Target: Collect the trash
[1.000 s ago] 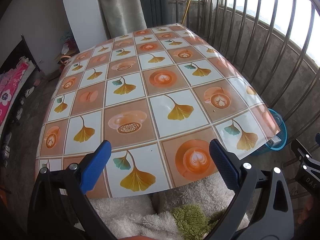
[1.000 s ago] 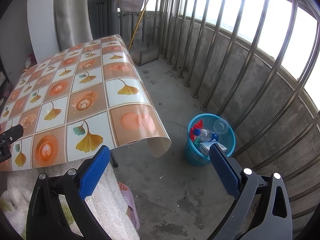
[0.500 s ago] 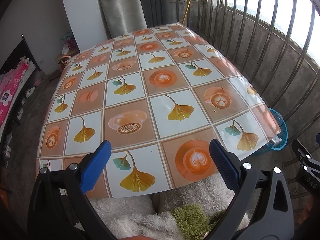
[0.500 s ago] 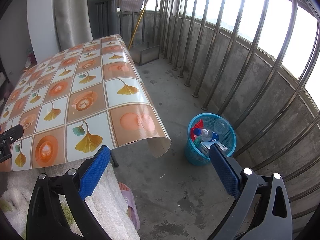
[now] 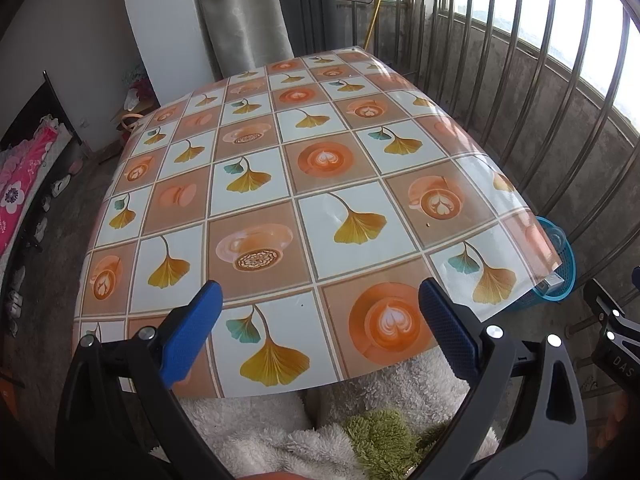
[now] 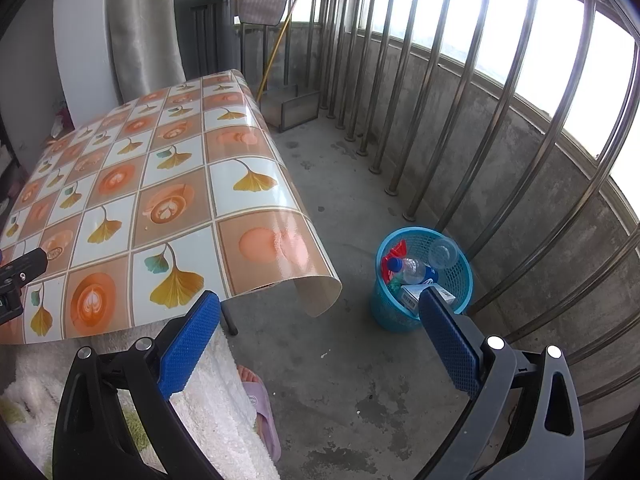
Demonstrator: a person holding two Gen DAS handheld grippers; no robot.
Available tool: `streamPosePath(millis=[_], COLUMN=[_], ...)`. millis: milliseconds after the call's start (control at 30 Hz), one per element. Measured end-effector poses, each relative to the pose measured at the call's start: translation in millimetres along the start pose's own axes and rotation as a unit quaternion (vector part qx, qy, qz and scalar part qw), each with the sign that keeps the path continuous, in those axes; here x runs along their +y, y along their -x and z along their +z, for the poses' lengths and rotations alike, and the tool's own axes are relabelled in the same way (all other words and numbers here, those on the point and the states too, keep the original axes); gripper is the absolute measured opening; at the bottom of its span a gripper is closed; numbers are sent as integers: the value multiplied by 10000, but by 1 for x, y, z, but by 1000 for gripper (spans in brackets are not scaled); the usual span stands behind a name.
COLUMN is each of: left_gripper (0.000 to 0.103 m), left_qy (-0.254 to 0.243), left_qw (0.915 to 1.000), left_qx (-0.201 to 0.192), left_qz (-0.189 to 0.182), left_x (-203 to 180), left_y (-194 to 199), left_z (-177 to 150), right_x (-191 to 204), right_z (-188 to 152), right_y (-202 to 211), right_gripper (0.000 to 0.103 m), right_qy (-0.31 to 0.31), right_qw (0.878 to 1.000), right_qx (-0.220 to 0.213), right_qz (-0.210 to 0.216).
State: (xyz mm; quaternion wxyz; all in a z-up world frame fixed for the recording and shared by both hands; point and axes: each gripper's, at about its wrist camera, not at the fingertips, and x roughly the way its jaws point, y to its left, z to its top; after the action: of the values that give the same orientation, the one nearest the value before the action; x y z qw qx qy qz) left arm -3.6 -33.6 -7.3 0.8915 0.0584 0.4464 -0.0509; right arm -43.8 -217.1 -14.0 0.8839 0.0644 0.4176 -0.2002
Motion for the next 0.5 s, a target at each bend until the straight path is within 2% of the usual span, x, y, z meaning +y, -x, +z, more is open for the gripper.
streamPosePath(millis=[500], left_gripper=[94], left_qy=[-1], left_qw=[10000], left_qx=[2], left_qz=[5], left_x=[-1], left_y=[0], left_z=[0], right_x=[0], right_z=[0], right_y=[0], right_gripper=[97], right_qy=[-12], right_qw=[10000], right_qx=[1], right_qz=[-4])
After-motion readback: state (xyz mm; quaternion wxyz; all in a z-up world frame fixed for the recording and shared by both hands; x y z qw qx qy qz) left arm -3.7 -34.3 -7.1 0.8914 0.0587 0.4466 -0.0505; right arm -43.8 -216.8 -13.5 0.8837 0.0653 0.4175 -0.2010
